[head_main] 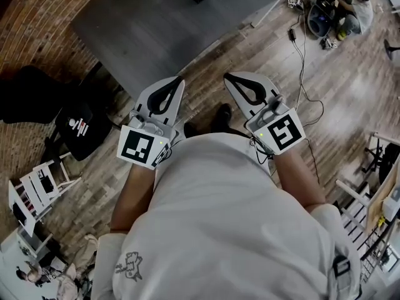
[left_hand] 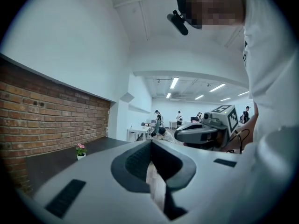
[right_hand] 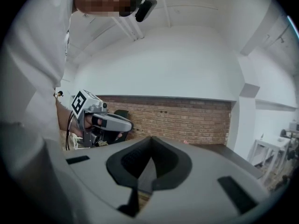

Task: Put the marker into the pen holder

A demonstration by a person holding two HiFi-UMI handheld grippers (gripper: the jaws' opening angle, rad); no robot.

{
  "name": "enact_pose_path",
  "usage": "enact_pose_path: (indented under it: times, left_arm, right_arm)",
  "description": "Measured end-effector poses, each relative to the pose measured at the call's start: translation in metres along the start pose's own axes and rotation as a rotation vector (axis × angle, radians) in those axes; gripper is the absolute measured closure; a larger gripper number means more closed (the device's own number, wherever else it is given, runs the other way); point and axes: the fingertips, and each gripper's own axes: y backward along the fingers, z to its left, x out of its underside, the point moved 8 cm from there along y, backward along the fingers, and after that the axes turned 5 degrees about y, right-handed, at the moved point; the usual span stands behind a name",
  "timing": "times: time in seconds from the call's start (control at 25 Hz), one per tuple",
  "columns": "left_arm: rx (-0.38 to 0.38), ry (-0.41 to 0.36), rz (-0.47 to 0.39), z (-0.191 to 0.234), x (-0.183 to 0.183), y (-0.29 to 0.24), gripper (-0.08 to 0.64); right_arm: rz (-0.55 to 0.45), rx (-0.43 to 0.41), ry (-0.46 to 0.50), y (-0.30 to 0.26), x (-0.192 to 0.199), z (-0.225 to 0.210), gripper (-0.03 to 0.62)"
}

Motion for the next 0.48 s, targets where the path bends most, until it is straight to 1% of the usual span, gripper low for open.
enact_pose_path:
  times: [0.28, 0.48]
  left_arm:
    - [0.043, -0.005, -0.008, 0.005, 0.003, 0.041, 0.549]
    - [0.068, -0.01, -0.03, 0.007, 0.001, 0.058, 0.549]
  right_arm:
    - [-0.005, 0.038, 0.019, -0.006, -0.012, 0.046, 0.588]
    - [-0.004, 0.071, 0.031, -0.006, -0.016, 0.067, 0.588]
